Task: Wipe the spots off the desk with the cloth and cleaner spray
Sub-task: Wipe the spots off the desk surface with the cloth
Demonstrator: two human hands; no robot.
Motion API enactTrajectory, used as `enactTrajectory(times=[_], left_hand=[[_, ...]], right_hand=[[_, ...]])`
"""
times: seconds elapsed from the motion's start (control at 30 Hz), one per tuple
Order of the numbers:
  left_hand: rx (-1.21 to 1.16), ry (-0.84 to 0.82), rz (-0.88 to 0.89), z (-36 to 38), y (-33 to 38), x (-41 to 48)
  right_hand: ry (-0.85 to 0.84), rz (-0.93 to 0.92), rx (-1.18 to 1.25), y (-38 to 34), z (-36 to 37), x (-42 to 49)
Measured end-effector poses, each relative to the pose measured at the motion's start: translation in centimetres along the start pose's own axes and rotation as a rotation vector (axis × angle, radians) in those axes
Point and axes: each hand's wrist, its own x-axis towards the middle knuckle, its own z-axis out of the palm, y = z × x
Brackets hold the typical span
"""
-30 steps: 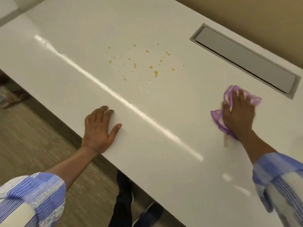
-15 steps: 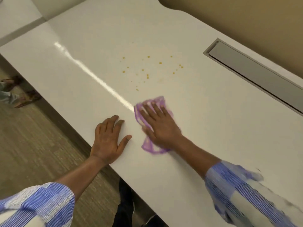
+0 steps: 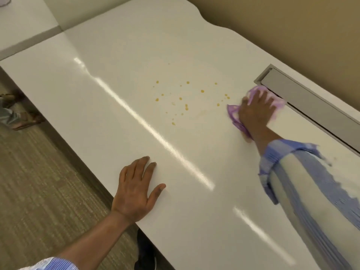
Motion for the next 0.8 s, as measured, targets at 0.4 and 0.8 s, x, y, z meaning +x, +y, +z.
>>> enactTrajectory(times=[0.4, 0.8], left_hand=[[0.010, -0.014, -0.007, -0.5, 0.2, 0.1], [-0.007, -0.024, -0.012, -0.5, 0.1, 0.5]], right_hand=[[-0.176, -1.163, -0.055, -2.3, 3.8, -20.1], [-0.032, -0.441, -0.058, 2.5, 0.3, -10.6]])
